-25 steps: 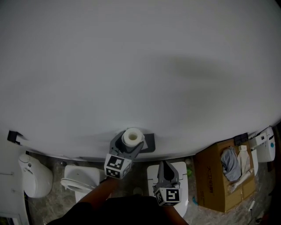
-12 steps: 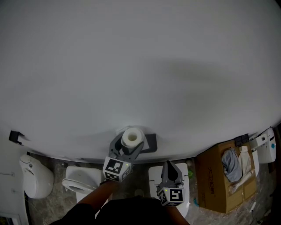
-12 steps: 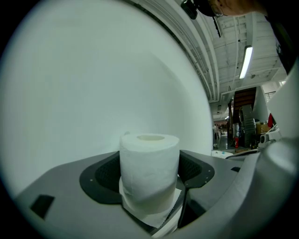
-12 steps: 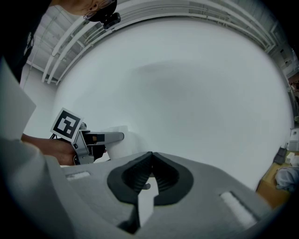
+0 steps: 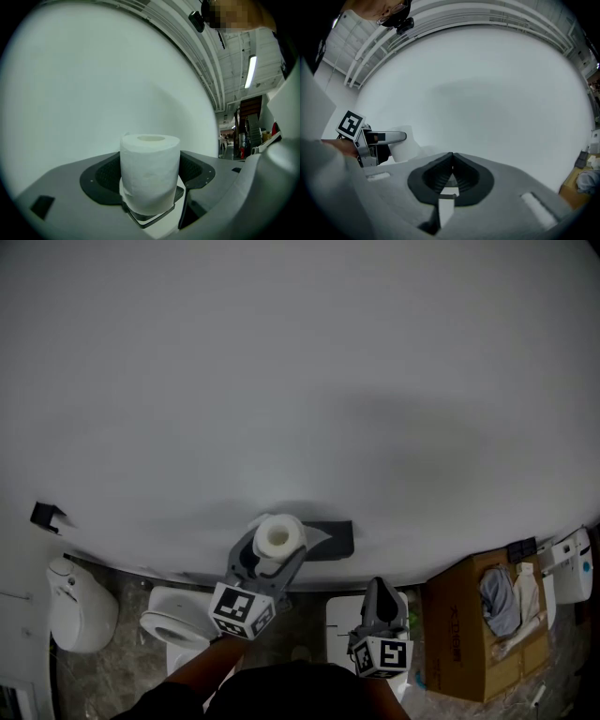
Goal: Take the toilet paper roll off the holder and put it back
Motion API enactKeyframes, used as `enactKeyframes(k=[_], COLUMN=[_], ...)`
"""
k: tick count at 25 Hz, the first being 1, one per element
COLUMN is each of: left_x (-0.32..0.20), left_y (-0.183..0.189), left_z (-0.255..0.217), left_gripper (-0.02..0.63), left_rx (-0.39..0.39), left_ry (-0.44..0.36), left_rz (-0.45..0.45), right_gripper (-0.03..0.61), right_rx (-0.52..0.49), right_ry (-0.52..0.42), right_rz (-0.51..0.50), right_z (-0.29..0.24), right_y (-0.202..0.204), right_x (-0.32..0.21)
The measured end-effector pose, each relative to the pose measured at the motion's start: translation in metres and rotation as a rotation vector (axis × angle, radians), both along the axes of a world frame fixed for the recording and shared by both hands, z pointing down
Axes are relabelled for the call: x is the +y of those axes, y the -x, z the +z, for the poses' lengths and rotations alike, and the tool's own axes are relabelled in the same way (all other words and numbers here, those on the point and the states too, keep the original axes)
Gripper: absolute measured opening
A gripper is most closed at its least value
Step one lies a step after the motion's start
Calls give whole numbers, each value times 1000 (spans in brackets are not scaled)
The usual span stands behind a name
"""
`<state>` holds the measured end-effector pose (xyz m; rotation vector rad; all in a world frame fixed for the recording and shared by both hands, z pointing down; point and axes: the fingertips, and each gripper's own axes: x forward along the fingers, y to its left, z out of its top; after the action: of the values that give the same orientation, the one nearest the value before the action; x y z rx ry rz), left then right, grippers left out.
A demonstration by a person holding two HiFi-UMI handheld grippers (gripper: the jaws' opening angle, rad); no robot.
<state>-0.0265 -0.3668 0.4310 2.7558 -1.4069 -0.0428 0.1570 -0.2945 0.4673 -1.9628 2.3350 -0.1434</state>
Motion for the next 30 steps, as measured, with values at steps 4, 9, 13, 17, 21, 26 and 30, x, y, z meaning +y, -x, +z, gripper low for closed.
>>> enactKeyframes(k=[4, 9, 13, 17, 21, 26, 30], left_x=[19, 44, 65, 83, 95, 100, 98], left_y=[30, 69, 100, 133, 154, 177, 182], left_z=[-4, 2, 7, 13, 21, 31, 35], left_gripper=[348, 348, 348, 348, 348, 348, 348], left_rx=[-10, -22, -17, -29, -27, -28, -14], left_ry=[-14, 12, 35, 50, 73, 91, 89], left_rz=[-49, -117, -165, -231, -282, -338, -353], right_gripper=[-2, -2, -2, -2, -2, -2, -2], right_rx=[57, 54, 54, 52, 68, 90, 76], right_ry=[-40, -29, -6, 12, 34, 46, 70], right_rz=[-7, -62, -90, -107, -130, -152, -160], right_z=[-16, -19, -13, -10, -4, 5, 12], right_y=[18, 50, 68, 84, 96, 102, 101], right_x=[12, 21, 27, 28, 28, 21, 15])
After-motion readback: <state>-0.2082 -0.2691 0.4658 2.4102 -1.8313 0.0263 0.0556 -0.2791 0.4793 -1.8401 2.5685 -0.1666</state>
